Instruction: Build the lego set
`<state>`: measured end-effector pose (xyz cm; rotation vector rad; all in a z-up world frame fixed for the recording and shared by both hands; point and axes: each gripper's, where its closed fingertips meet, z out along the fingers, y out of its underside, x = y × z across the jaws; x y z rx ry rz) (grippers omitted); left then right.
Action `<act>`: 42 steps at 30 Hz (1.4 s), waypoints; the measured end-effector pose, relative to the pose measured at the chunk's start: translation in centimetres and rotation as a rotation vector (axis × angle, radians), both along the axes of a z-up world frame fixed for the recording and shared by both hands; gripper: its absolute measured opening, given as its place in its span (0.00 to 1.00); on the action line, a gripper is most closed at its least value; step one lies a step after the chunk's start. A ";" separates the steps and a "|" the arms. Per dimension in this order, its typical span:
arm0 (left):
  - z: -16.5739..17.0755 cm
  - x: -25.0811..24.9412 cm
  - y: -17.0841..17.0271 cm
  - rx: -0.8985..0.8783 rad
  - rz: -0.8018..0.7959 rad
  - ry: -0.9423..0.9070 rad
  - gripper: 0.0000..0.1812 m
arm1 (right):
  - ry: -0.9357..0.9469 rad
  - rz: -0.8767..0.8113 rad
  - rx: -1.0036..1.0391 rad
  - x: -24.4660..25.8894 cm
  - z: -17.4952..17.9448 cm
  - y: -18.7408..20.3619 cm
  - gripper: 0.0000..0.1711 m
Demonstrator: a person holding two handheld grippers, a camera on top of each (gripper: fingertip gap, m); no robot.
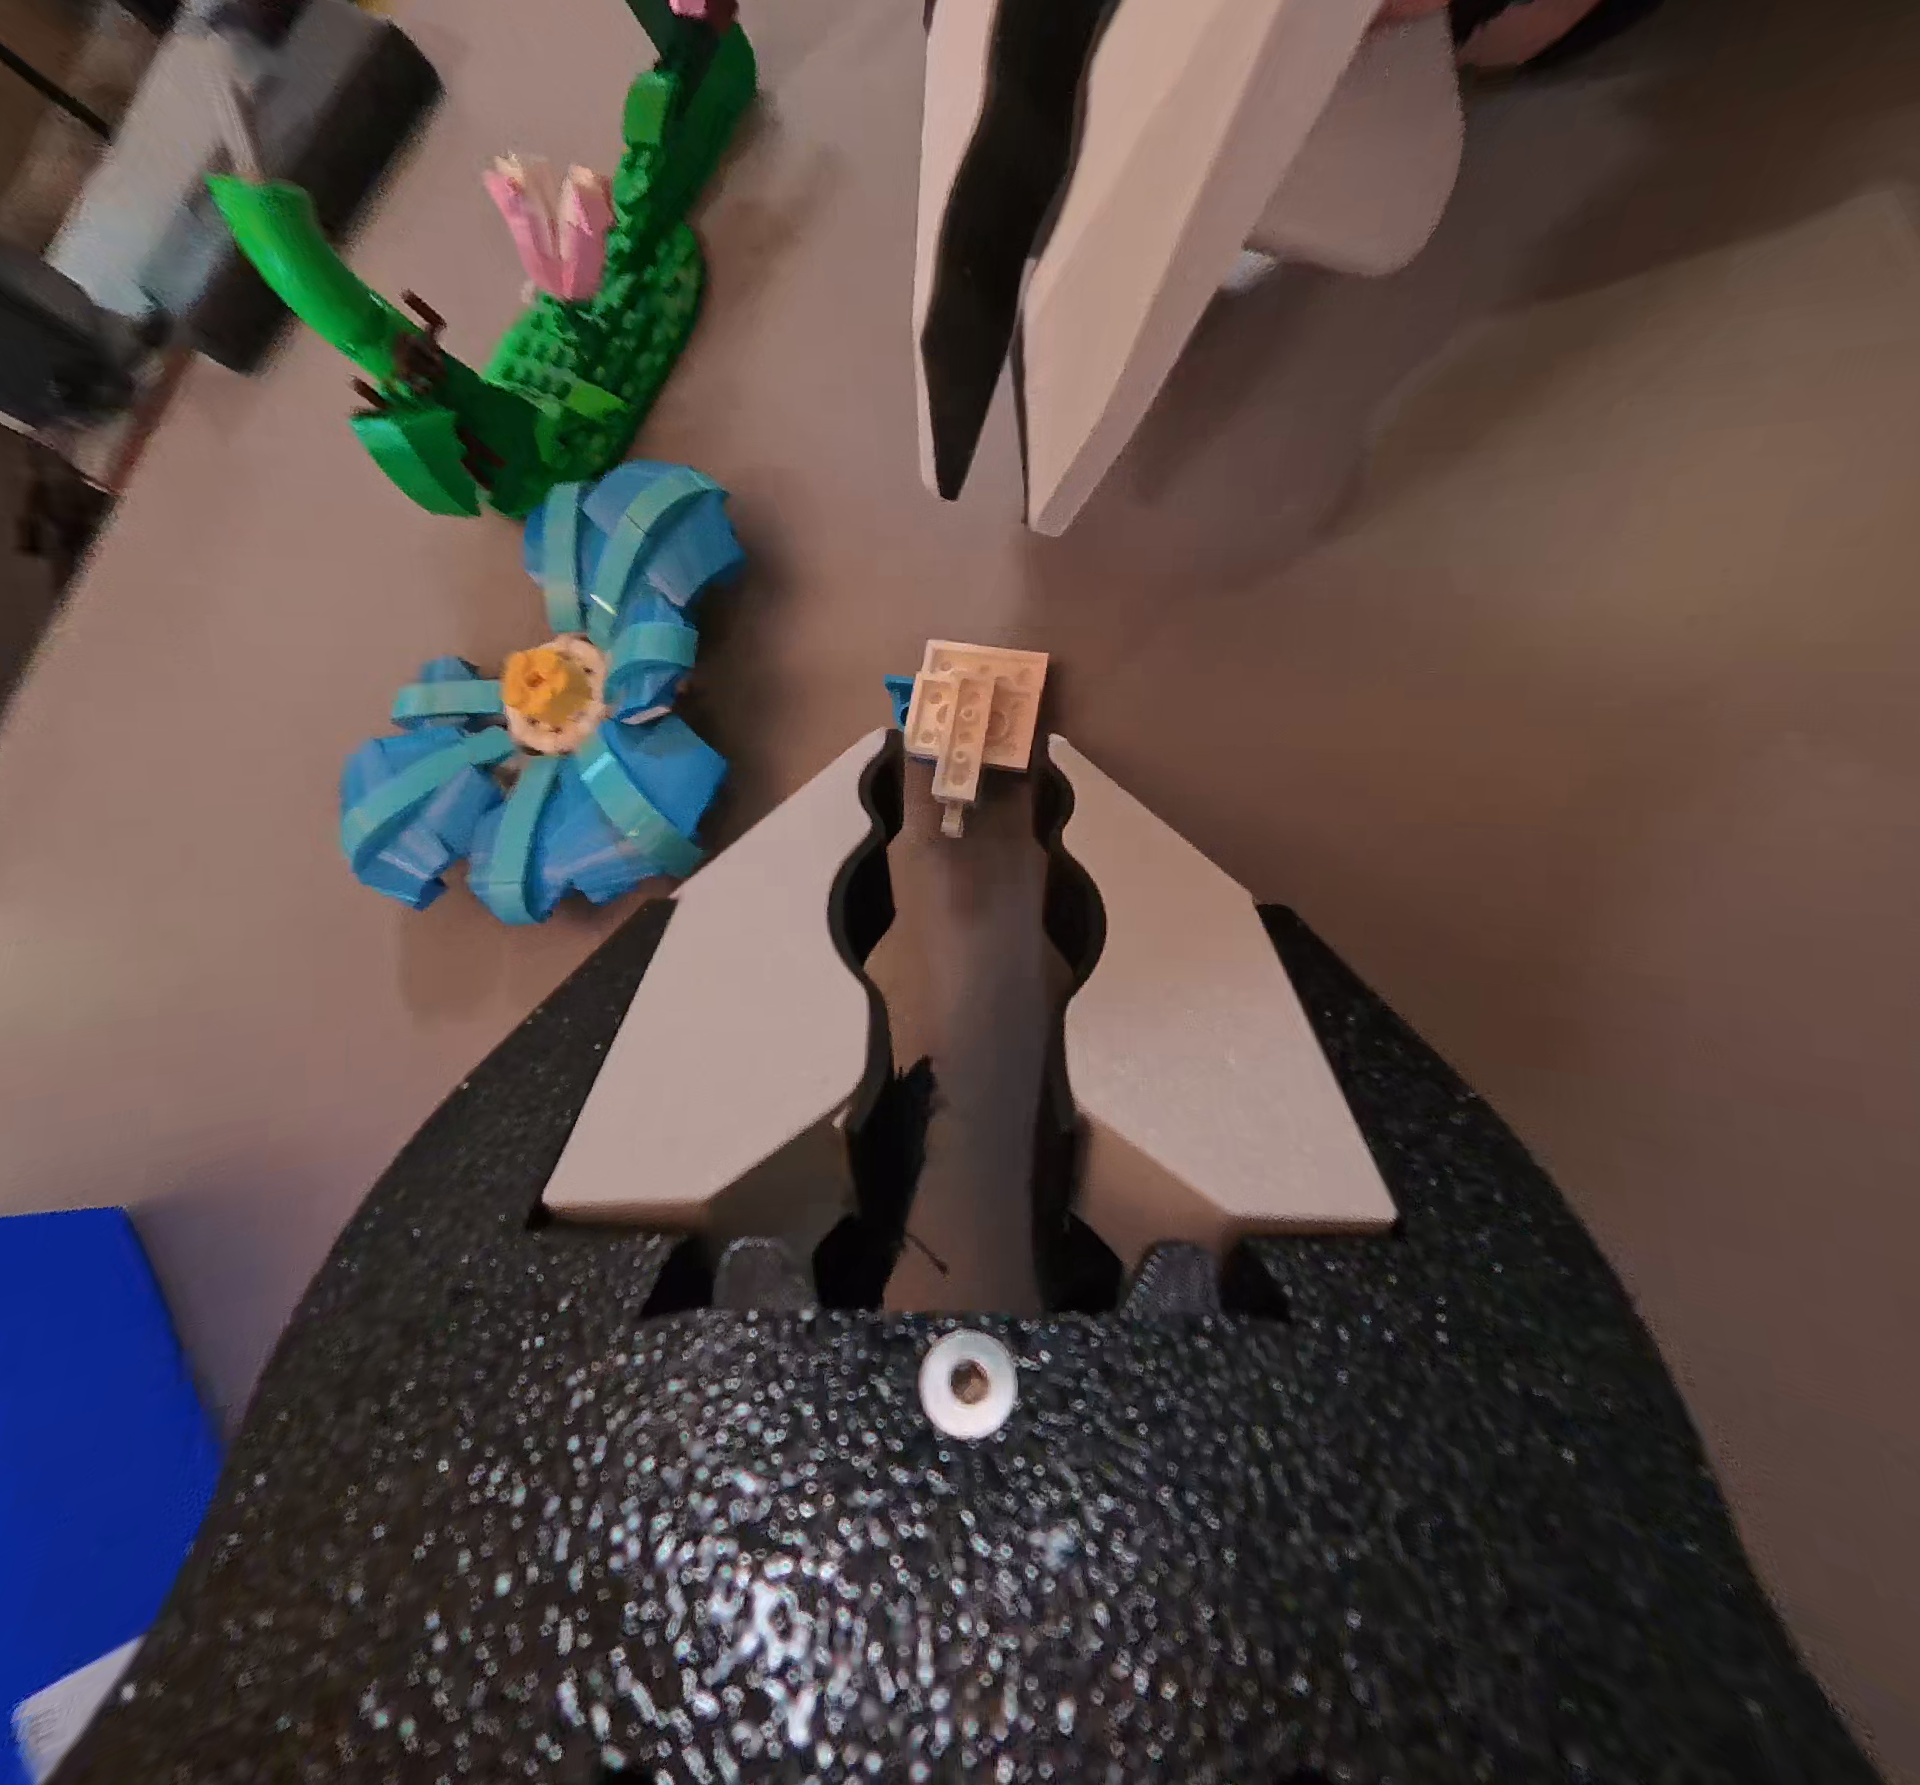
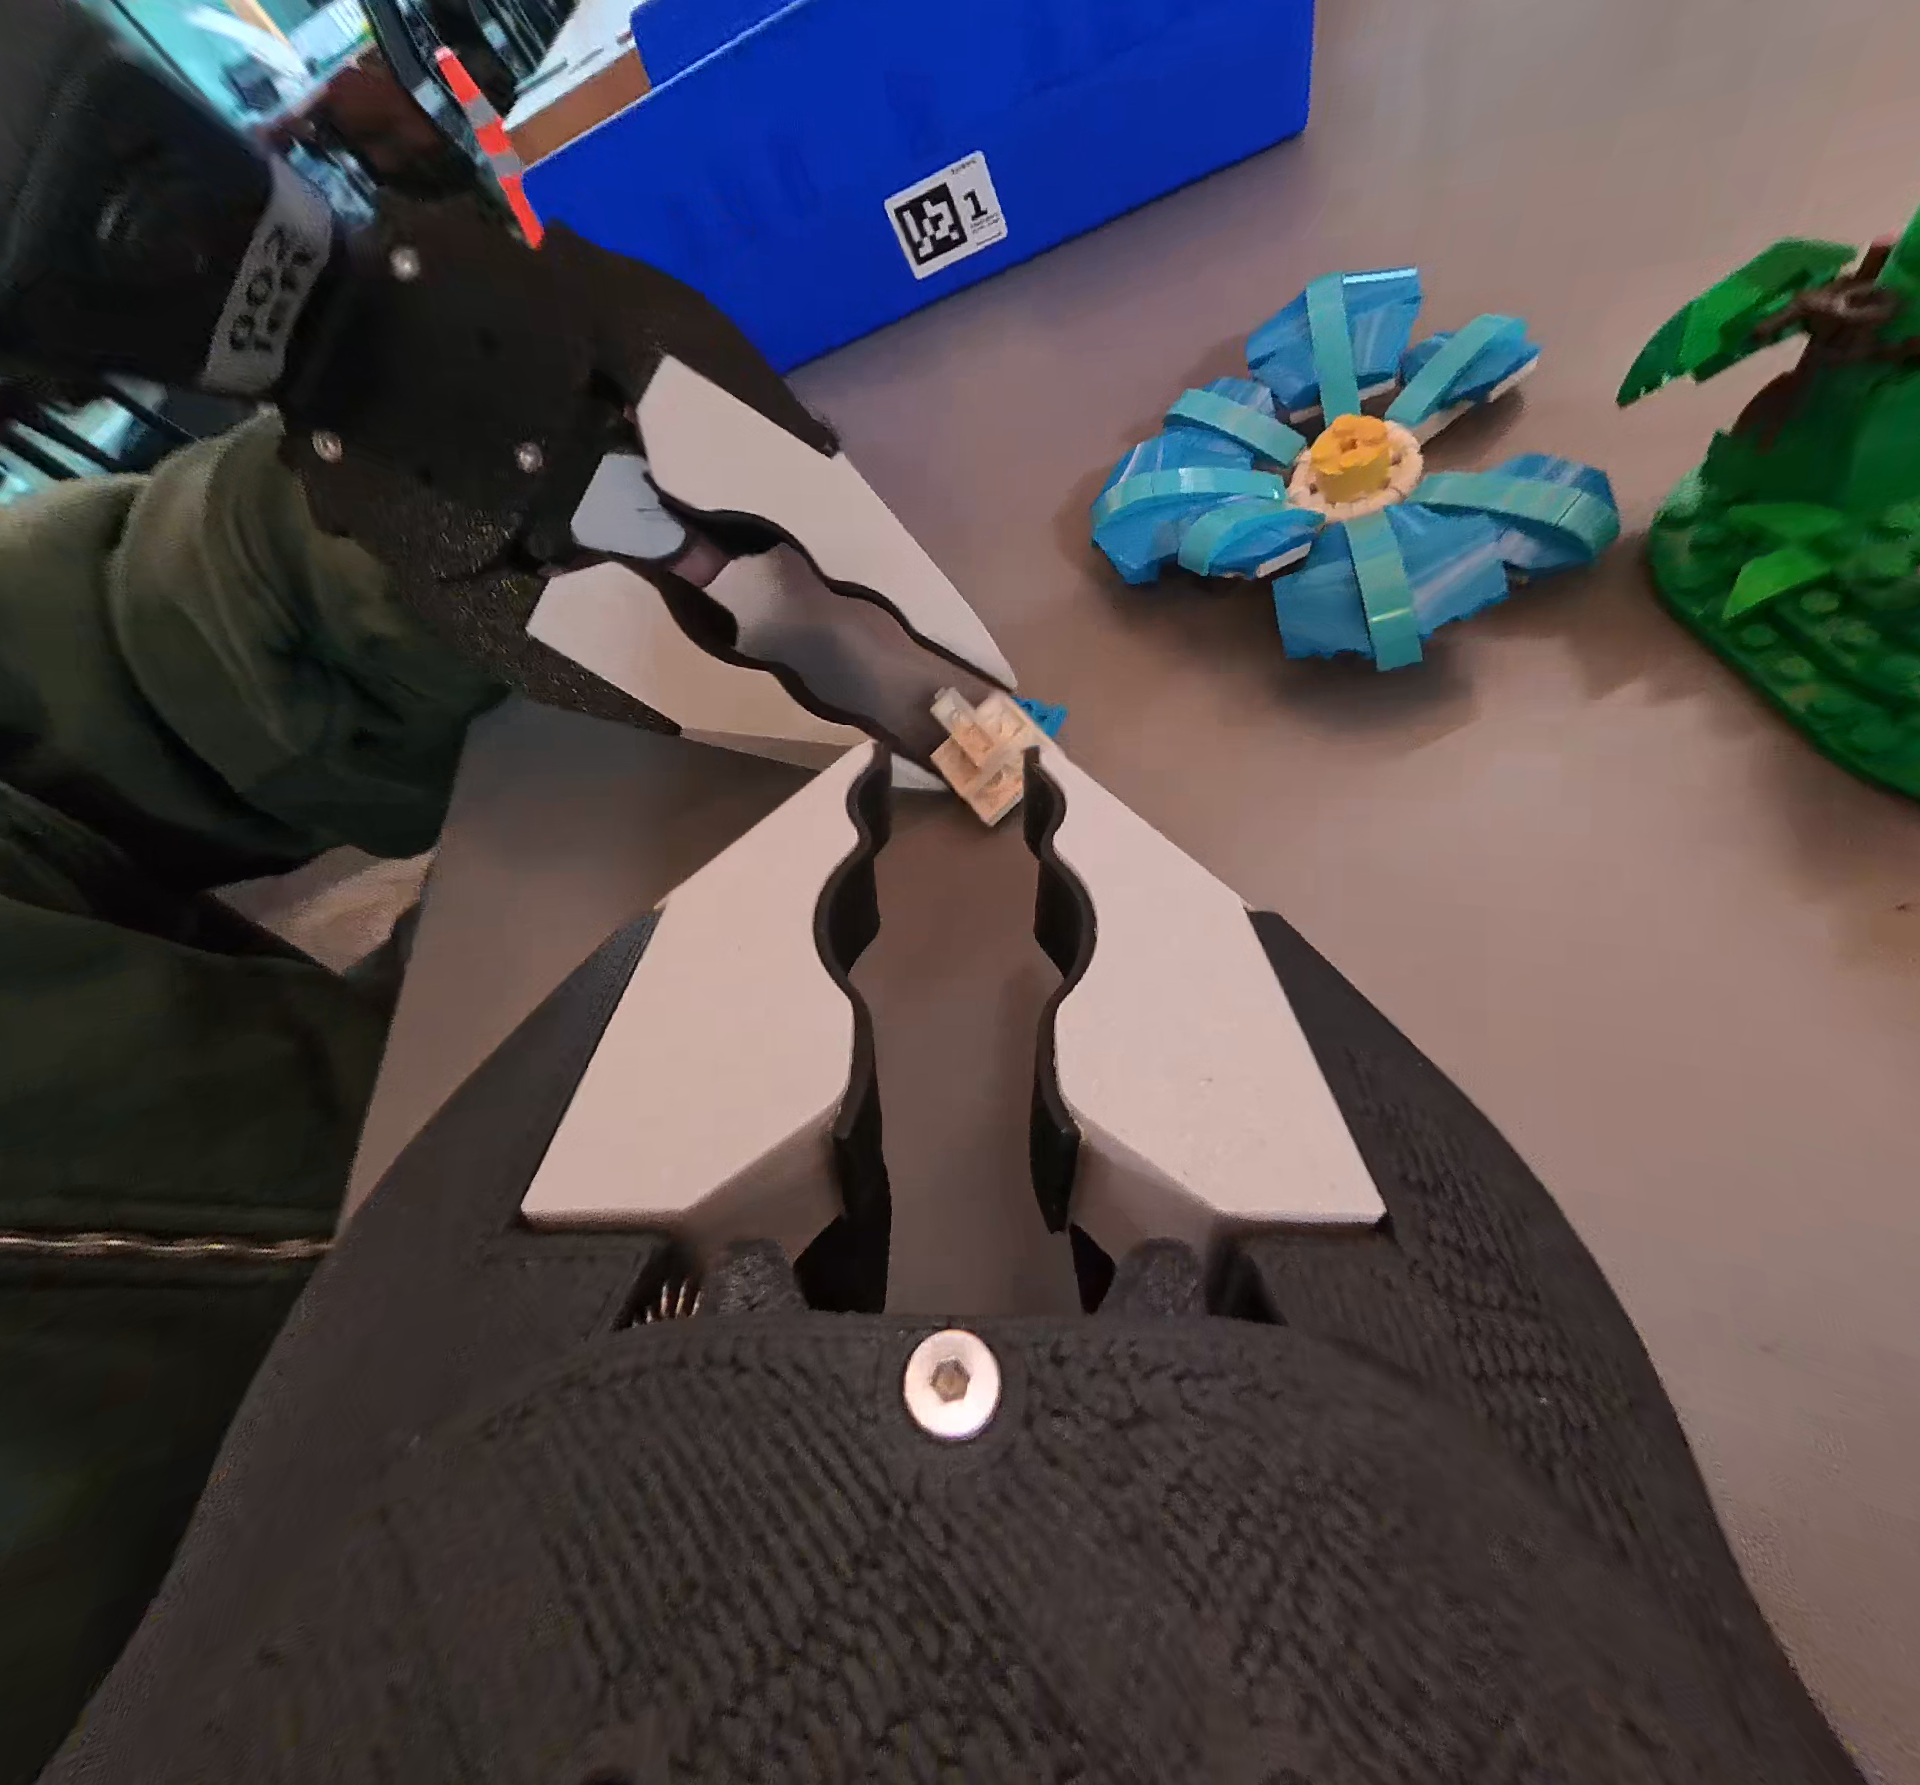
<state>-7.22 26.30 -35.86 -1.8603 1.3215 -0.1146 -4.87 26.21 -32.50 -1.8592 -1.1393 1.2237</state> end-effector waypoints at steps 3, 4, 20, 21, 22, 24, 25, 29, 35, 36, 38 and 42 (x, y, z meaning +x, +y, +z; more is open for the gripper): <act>2.0 0.3 0.5 0.248 -0.042 -0.014 0.11 | 0.027 -0.025 -0.077 -0.3 0.0 0.2 0.14; 2.9 0.5 0.4 0.322 -0.057 -0.042 0.11 | 0.049 -0.024 -0.089 -0.4 0.3 0.2 0.12; 7.9 1.4 -2.2 0.686 -0.225 -0.183 0.11 | 0.355 0.100 -0.133 -0.5 4.5 -1.7 0.02; 8.0 1.4 -2.3 0.689 -0.230 -0.193 0.11 | 0.362 0.106 -0.136 -0.5 4.6 -1.8 0.02; 8.1 1.4 -2.3 0.692 -0.234 -0.200 0.11 | 0.372 0.112 -0.141 -0.6 4.8 -1.9 0.02; 8.2 1.2 -2.2 0.685 -0.227 -0.216 0.11 | 0.389 0.127 -0.161 -0.7 5.0 -2.2 0.02; 8.3 1.2 -2.3 0.675 -0.231 -0.232 0.11 | 0.390 0.129 -0.156 -0.8 5.1 -2.3 0.02; 8.5 0.9 -1.7 0.591 -0.176 -0.328 0.12 | 0.371 0.087 -0.016 -0.9 5.4 -1.8 0.02; 8.6 0.5 -0.3 0.422 -0.035 -0.431 0.25 | 0.302 -0.039 0.326 -1.5 6.0 -0.7 0.01; 8.7 0.5 -0.4 0.402 -0.031 -0.451 0.25 | 0.288 -0.061 0.392 -1.6 6.1 -0.5 0.01; 9.3 0.5 -0.6 0.354 -0.031 -0.540 0.24 | 0.242 -0.105 0.586 -1.5 6.3 -0.2 0.01; 11.2 -0.1 -0.7 0.090 -0.013 -0.845 0.26 | 0.094 -0.185 1.023 -1.1 6.9 0.2 0.01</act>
